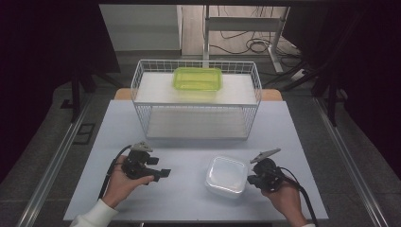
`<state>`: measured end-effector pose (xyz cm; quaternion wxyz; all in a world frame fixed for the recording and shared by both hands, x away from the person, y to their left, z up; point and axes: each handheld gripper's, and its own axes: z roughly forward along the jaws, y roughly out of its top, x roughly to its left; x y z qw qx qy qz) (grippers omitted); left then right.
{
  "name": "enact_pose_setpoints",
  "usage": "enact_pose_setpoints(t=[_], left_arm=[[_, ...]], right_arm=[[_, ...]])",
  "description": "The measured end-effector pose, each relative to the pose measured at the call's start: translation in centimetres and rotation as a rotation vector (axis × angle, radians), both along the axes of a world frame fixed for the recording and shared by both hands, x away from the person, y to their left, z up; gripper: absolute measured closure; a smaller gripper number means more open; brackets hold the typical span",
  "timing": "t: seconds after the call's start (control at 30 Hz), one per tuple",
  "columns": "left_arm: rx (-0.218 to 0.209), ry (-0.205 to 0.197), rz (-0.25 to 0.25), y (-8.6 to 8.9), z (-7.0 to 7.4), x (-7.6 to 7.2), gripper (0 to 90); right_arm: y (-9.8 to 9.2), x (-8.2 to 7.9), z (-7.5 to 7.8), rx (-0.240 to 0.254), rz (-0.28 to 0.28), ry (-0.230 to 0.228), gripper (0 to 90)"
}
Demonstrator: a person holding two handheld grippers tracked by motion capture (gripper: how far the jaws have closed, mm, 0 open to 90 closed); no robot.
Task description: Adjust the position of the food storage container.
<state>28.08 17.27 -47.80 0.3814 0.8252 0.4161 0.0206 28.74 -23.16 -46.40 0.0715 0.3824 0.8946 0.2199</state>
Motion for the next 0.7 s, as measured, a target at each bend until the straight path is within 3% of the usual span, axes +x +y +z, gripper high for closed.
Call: enact_pose_setpoints(t=[0.33,0.7], left_arm=[[-0.01,-0.003,0.012,0.4,0.2,0.1,27.8],[-0.011,0.001,0.017,0.5,0.1,0.1,27.7]], right_arm=[[1.6,1.1,-0.2,0.0,0.013,-0.003,89.2],[4.8,2.3,-0.6,-0.02,0.062,-0.021,89.3]])
